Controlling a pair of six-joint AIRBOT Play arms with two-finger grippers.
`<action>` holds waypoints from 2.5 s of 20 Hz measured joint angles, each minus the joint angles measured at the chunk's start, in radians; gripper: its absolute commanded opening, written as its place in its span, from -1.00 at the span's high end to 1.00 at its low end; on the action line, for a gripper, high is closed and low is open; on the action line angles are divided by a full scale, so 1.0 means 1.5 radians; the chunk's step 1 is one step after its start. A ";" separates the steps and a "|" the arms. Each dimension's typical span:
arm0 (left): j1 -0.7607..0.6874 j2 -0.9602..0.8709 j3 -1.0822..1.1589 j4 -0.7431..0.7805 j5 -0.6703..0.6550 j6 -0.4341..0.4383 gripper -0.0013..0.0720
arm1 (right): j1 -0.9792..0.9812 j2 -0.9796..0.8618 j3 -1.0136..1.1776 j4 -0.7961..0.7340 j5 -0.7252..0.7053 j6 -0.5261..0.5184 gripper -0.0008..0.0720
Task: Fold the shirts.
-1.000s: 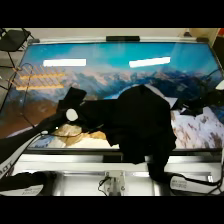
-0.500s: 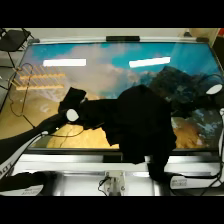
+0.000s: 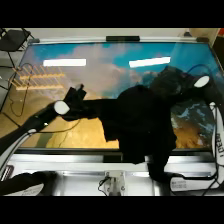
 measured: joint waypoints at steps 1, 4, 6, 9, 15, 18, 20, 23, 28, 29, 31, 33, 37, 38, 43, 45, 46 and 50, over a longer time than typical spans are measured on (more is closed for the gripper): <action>0.016 0.020 0.031 0.001 -0.006 0.029 0.83 | 0.003 0.019 0.028 0.006 -0.001 -0.011 0.78; 0.066 0.085 0.173 0.001 -0.009 0.100 0.83 | 0.010 0.094 0.136 0.025 -0.047 -0.045 0.78; 0.090 0.116 0.301 0.000 0.027 0.126 0.83 | 0.020 0.147 0.207 0.037 -0.140 -0.056 0.78; 0.107 0.138 0.486 -0.003 0.125 0.140 0.83 | 0.041 0.208 0.298 0.057 -0.318 -0.064 0.78; 0.115 0.149 0.649 0.025 0.076 0.137 0.83 | 0.058 0.262 0.404 0.052 -0.319 -0.042 0.78; 0.115 0.148 0.611 0.123 -0.118 0.054 0.83 | 0.060 0.264 0.382 -0.004 -0.112 -0.004 0.78; 0.108 0.153 0.542 0.190 -0.227 -0.001 0.83 | 0.061 0.267 0.326 -0.033 0.014 0.013 0.78; 0.066 0.182 0.424 0.236 -0.308 -0.054 0.83 | 0.061 0.283 0.221 -0.031 0.168 0.029 0.78; -0.009 0.255 0.310 0.284 -0.354 -0.151 0.83 | 0.062 0.322 0.128 -0.013 0.270 0.052 0.79; -0.011 0.261 0.299 0.303 -0.359 -0.173 0.84 | 0.062 0.320 0.121 -0.012 0.264 0.058 0.79; -0.002 0.257 0.278 0.341 -0.362 -0.209 0.83 | 0.062 0.295 0.113 -0.010 0.237 0.065 0.79; 0.030 0.221 0.247 0.357 -0.366 -0.232 0.83 | 0.065 0.238 0.108 -0.007 0.204 0.070 0.79; 0.099 0.075 0.197 0.322 -0.360 -0.221 0.83 | 0.122 0.069 0.106 -0.003 0.117 0.063 0.78; 0.114 0.037 0.192 0.301 -0.352 -0.211 0.83 | 0.140 0.026 0.109 -0.004 0.085 0.062 0.78; 0.178 -0.075 0.182 0.175 -0.258 -0.156 0.83 | 0.184 -0.089 0.137 -0.010 -0.060 0.076 -0.67; 0.195 -0.089 0.181 0.153 -0.225 -0.145 0.83 | 0.184 -0.097 0.163 -0.040 -0.075 0.071 -0.67; 0.203 -0.093 0.181 0.144 -0.210 -0.141 0.83 | 0.184 -0.095 0.179 -0.067 -0.072 0.066 -0.67; 0.224 -0.102 0.180 0.127 -0.184 -0.115 0.83 | 0.192 -0.044 0.198 -0.191 0.004 0.057 -0.68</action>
